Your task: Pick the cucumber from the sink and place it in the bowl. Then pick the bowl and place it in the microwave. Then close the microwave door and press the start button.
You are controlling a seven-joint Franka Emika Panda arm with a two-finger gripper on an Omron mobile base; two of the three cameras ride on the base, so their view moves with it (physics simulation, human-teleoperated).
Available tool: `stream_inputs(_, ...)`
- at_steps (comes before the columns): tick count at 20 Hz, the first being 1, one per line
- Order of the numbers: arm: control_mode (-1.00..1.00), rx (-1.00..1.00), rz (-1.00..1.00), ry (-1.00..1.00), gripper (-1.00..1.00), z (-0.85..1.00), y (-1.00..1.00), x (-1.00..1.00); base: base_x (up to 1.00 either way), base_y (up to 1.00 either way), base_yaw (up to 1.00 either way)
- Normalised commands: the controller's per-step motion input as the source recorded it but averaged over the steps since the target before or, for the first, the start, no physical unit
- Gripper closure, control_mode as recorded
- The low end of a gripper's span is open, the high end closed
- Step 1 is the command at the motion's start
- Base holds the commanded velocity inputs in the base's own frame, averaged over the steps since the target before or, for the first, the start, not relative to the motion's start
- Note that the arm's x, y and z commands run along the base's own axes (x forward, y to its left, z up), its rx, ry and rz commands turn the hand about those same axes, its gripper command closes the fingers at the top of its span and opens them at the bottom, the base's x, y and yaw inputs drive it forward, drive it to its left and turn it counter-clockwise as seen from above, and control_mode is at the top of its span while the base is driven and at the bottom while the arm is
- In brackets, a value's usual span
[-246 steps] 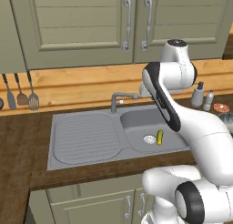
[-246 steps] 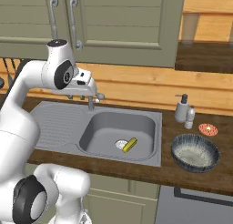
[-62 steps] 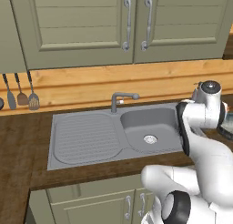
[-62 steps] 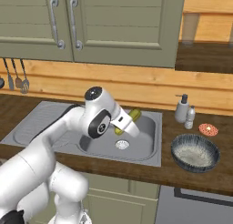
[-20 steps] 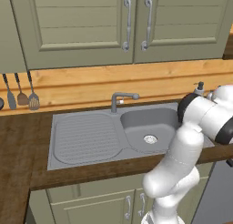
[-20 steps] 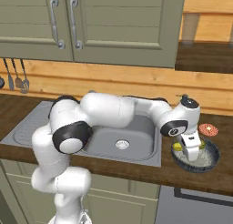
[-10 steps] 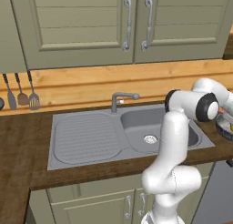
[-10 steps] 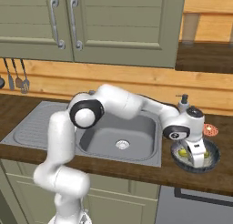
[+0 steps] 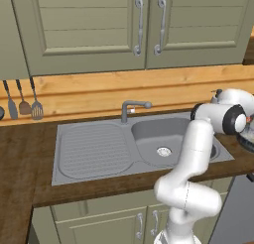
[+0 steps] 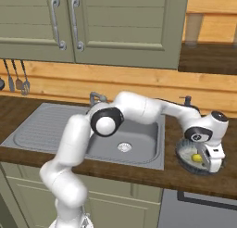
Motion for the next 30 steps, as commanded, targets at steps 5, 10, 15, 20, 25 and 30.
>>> stream_inputs(5, -1.00, 0.00, 0.00, -0.05, -1.00, 0.01, 0.01, 0.04, 0.00, 0.00, 0.00)
stream_inputs(10, -1.00, -0.02, 0.00, -0.11, -1.00, 0.21, 0.32, -0.14, 0.00, 0.00, 0.00)
stream_inputs(15, -1.00, -0.10, 0.00, -0.04, -1.00, 0.43, 0.76, -0.26, 0.00, 0.00, 0.00)
stream_inputs(20, -1.00, -0.16, 0.04, 0.03, -1.00, 0.33, 0.70, -0.03, 0.00, 0.00, 0.00)
stream_inputs(25, -1.00, -0.06, 0.29, 0.20, -1.00, 0.12, 0.38, 0.00, 0.00, 0.00, 0.00)
stream_inputs(30, -1.00, -0.01, 0.41, 0.05, -1.00, 0.20, 0.16, -0.04, 0.00, 0.00, 0.00)
